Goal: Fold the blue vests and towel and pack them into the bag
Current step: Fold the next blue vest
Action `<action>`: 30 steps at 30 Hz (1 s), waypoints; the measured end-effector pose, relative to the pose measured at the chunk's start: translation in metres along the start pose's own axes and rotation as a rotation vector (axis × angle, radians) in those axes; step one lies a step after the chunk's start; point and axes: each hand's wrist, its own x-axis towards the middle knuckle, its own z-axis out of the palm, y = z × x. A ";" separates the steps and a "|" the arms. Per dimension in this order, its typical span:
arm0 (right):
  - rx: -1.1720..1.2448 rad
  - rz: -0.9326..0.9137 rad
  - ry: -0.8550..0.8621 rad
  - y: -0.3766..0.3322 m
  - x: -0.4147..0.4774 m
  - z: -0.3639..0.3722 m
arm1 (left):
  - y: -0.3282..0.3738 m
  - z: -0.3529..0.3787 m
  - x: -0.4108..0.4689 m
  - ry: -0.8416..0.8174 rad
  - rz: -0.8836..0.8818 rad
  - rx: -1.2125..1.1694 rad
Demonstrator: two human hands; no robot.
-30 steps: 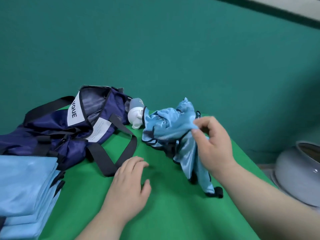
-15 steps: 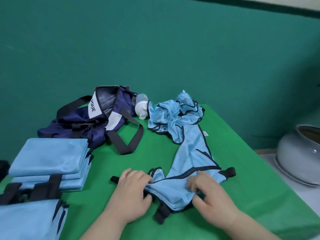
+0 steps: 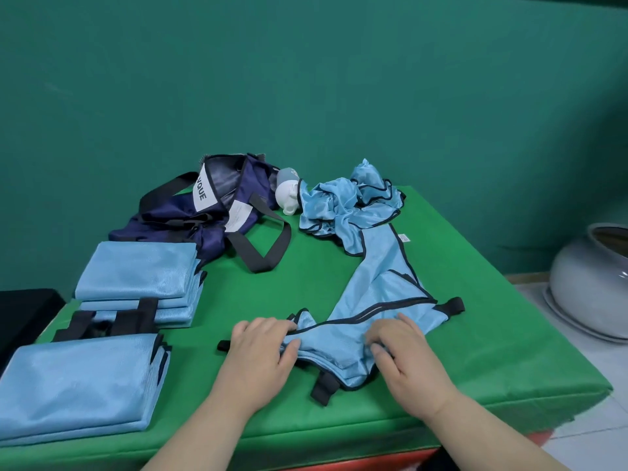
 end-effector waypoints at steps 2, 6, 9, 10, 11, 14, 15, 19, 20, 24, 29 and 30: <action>-0.020 -0.024 0.020 0.003 0.002 0.002 | 0.000 0.001 0.001 -0.012 0.004 0.014; 0.000 -0.022 0.149 0.015 0.009 -0.004 | -0.001 0.000 0.003 0.013 0.047 0.010; -0.031 0.087 0.163 0.034 0.021 -0.018 | 0.010 -0.001 0.013 0.016 0.086 0.016; -0.068 0.138 0.106 0.040 0.027 -0.023 | 0.016 -0.001 0.018 0.001 0.093 0.027; -0.131 0.190 0.027 0.044 0.033 -0.028 | 0.022 -0.001 0.024 -0.041 0.090 0.038; -0.352 0.365 -0.247 0.052 0.056 -0.042 | 0.036 0.003 0.042 -0.195 0.068 0.078; -0.408 0.375 -0.311 0.054 0.061 -0.044 | 0.041 0.004 0.047 -0.234 0.062 0.096; -0.567 0.306 -0.379 0.059 0.068 -0.052 | 0.054 0.001 0.062 -0.307 0.063 0.192; -0.553 0.310 -0.356 0.058 0.068 -0.054 | 0.056 -0.002 0.064 -0.313 0.059 0.202; -0.375 0.328 -0.229 0.052 0.066 -0.071 | 0.056 -0.022 0.066 -0.268 0.016 0.107; -0.110 0.321 -0.097 0.022 0.068 -0.113 | 0.062 -0.083 0.063 -0.187 -0.067 -0.170; -0.110 0.299 -0.083 0.012 0.070 -0.125 | 0.064 -0.097 0.063 -0.168 -0.065 -0.177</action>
